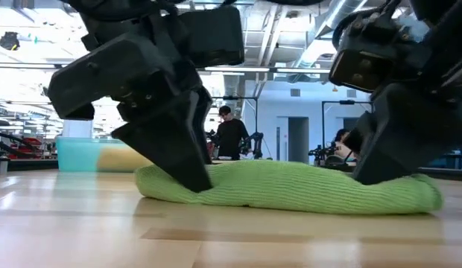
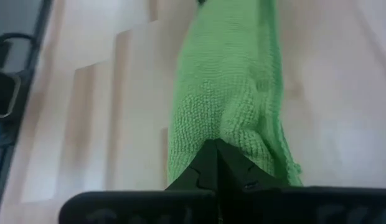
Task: Roll microfiber towels into tight, uniform cylinder then place into a basket
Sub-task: Roll the green microfiber cloth
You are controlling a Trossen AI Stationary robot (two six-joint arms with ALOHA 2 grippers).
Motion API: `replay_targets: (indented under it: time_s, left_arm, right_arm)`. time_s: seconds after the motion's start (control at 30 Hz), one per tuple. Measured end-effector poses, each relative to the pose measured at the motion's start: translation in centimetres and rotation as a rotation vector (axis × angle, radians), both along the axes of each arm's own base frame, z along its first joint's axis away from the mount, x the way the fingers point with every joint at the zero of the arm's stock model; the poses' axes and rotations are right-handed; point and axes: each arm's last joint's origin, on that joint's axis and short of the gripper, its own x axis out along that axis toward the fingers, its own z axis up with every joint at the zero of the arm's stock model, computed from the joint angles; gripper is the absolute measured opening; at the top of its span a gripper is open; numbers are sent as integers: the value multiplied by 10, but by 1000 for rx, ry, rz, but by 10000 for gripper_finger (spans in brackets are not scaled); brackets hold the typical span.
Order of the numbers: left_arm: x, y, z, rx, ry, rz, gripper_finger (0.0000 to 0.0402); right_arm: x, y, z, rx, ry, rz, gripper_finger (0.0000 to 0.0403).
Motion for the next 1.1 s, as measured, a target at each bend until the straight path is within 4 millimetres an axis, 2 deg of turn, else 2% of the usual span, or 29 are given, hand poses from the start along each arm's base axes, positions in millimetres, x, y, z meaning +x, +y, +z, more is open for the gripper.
replay_targets:
  time_s: [0.17,0.33,0.77,0.9,1.1]
  left_arm:
    - [2,14,11,-66,31,-12,148]
    - [5,22,12,-75,34,8,148]
    - [6,22,9,-83,24,28,152]
    - [7,22,9,-92,17,59,171]
    - [6,19,10,-60,-14,111,226]
  right_arm:
    - [-1,-11,8,-27,21,-33,18]
    - [-2,-19,8,-74,53,-81,16]
    - [-2,-19,8,-69,53,-88,18]
    - [-2,-18,8,-61,50,-93,16]
    - [-2,-18,8,-59,47,-93,23]
